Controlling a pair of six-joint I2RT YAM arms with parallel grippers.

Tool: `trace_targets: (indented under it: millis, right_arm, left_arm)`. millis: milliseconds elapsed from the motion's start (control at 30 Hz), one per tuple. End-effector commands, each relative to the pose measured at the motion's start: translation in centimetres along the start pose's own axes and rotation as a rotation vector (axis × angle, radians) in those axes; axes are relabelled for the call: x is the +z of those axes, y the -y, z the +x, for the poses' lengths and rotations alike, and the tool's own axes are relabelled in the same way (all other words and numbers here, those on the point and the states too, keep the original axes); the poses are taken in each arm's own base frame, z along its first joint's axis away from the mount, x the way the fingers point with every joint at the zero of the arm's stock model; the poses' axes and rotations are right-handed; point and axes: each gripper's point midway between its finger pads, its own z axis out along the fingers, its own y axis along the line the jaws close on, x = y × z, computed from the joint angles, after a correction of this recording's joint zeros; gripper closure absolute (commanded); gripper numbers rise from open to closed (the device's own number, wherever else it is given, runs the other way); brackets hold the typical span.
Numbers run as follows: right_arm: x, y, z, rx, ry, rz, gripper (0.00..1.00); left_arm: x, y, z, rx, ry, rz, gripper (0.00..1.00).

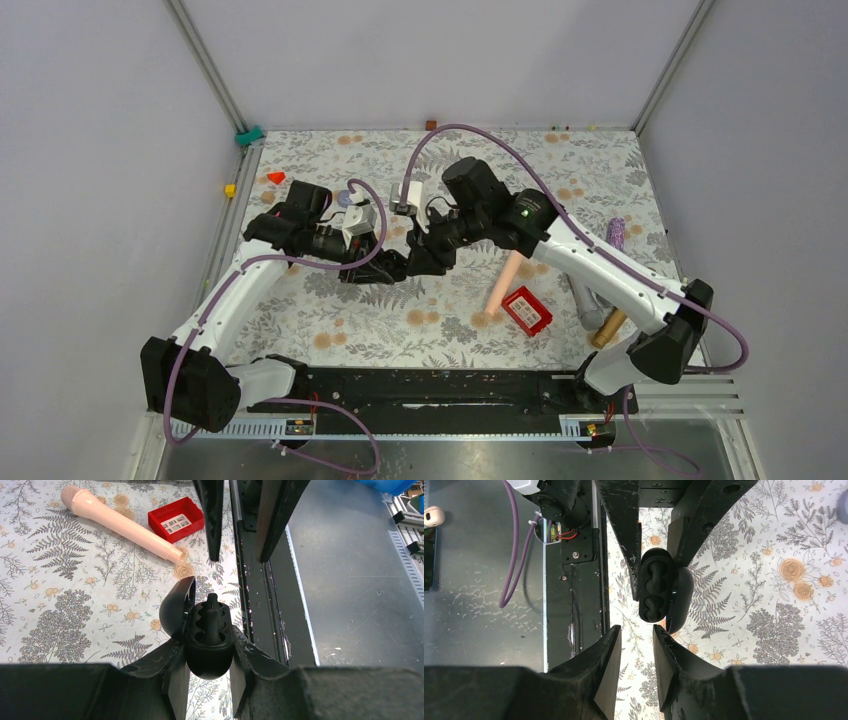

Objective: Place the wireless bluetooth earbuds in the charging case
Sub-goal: Place the earbud in the charging case.

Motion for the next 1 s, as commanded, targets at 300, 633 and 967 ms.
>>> trace_targets:
  millis: [300,633,967]
  right_arm:
    - [1.0,-0.3,-0.1,-0.012,0.006,-0.037,0.73]
    - [2.5,-0.5,0.6,0.025,-0.013,-0.097,0.77]
    - [1.4,-3.4,-0.3,0.027,0.019,-0.235,0.77]
  left_arm:
    - [0.1,0.4,-1.2,0.055,0.040,0.030,0.92]
    - [0.1,0.5,-1.1,0.061,0.041,0.031,0.92]
    - [0.1,0.5,-1.1,0.060,0.040,0.028,0.92]
